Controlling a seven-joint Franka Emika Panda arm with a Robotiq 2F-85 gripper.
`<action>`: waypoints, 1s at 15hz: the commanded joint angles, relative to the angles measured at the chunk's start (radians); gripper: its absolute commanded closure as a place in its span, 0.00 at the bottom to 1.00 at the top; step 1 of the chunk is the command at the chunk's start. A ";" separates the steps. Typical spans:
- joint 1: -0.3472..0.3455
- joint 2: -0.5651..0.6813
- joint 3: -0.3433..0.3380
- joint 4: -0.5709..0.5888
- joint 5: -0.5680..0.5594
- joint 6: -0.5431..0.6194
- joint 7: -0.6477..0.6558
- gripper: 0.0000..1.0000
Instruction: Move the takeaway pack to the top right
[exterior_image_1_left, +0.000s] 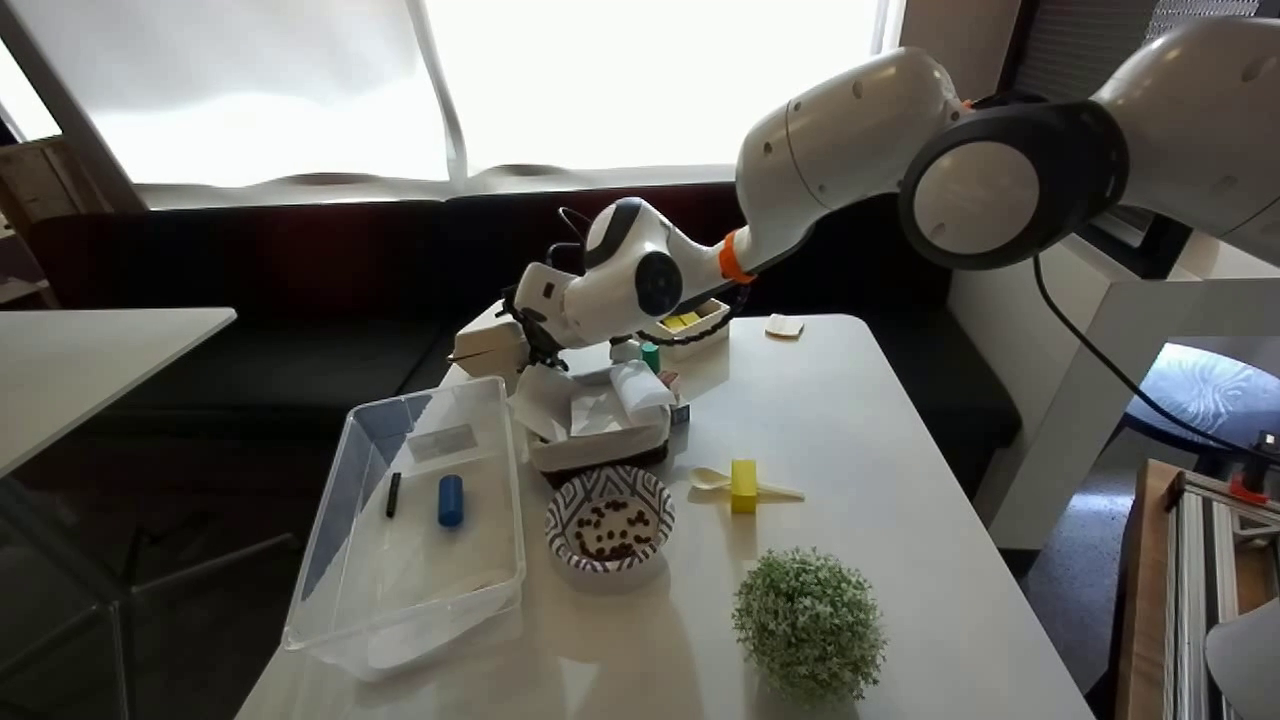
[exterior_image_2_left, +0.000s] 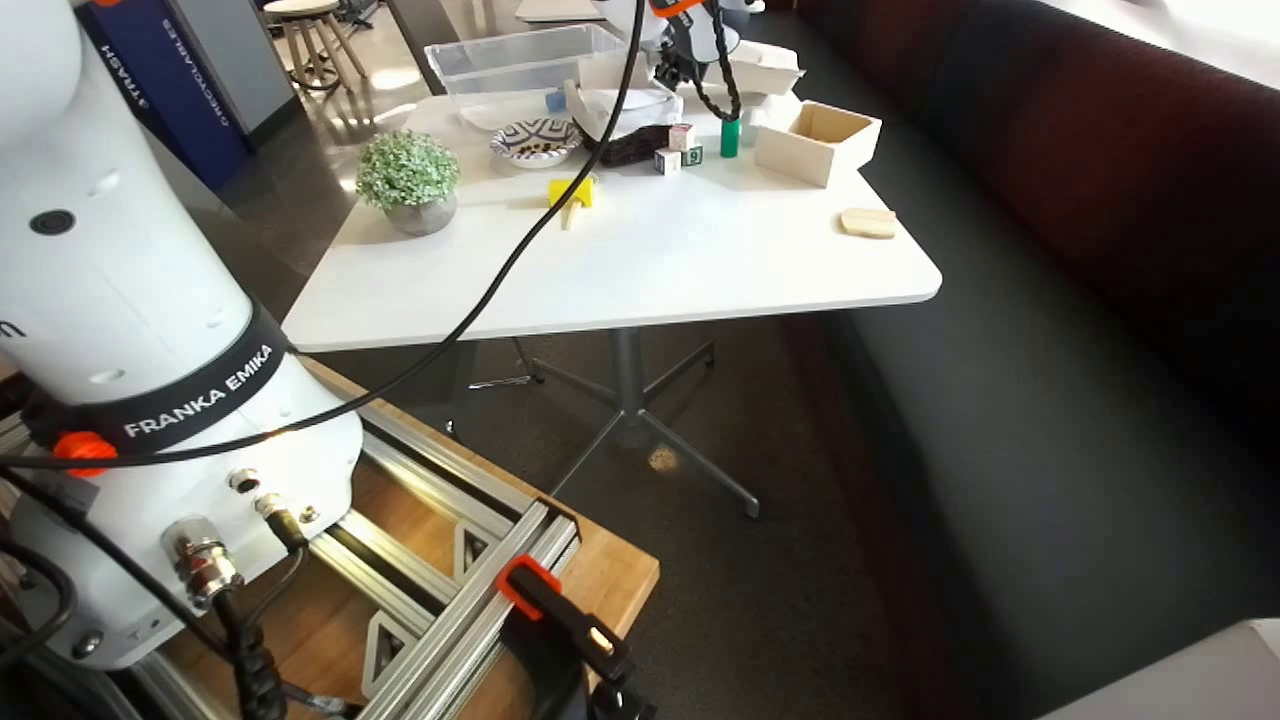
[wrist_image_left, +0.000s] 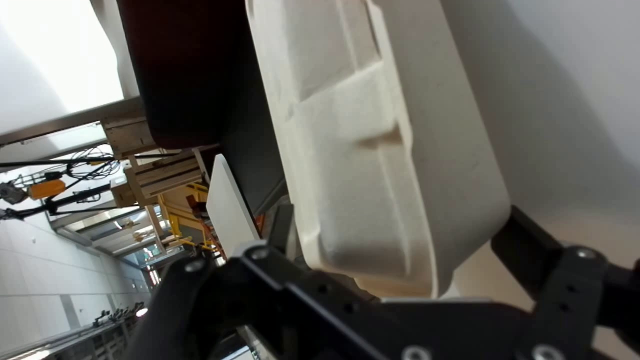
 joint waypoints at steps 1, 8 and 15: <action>-0.004 0.008 0.014 0.027 0.017 0.028 -0.002 0.00; 0.146 -0.210 -0.341 -0.328 0.460 0.017 -0.080 0.00; 0.262 -0.384 -0.456 -0.642 0.694 0.179 -0.124 0.00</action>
